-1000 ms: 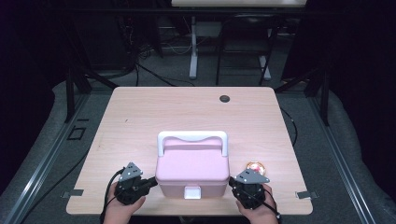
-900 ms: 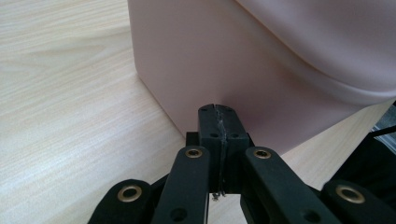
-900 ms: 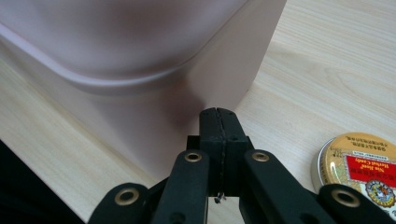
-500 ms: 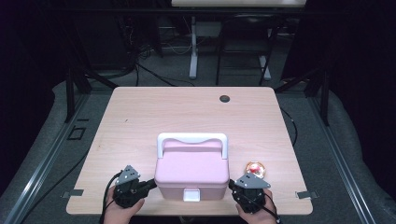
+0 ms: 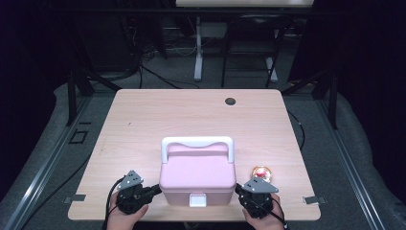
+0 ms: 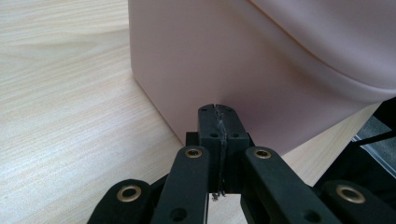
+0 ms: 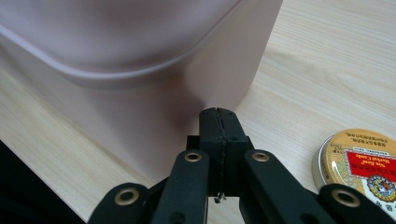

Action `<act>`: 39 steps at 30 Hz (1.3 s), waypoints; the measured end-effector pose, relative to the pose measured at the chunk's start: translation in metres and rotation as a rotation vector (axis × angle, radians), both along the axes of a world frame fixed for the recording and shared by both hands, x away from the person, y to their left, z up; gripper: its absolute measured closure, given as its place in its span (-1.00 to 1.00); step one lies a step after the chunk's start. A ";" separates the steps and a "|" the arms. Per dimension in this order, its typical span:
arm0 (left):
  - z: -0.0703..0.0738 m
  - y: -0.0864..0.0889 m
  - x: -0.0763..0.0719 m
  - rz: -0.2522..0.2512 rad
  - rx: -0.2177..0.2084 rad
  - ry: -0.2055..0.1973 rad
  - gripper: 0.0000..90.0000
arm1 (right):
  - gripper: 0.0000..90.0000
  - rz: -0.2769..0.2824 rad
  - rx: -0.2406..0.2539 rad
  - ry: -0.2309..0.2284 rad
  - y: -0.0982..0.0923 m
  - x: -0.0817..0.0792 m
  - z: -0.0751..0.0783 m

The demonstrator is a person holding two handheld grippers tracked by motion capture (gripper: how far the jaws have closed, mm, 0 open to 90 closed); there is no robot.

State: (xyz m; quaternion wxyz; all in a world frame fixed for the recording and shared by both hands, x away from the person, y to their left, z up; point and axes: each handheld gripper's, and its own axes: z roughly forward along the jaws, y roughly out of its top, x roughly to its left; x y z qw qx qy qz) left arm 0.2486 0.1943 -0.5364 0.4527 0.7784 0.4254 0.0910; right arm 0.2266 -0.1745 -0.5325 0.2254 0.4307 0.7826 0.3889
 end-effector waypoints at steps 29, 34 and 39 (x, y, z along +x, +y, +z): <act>0.031 0.017 0.010 -0.010 -0.014 -0.026 0.37 | 0.39 0.041 0.053 0.021 -0.019 0.010 0.021; 0.044 0.021 0.014 -0.015 -0.019 -0.037 0.19 | 0.24 0.051 0.098 0.033 -0.027 0.015 0.035; 0.058 0.023 0.017 -0.015 -0.032 -0.048 0.14 | 0.22 0.075 0.082 0.021 -0.029 0.018 0.053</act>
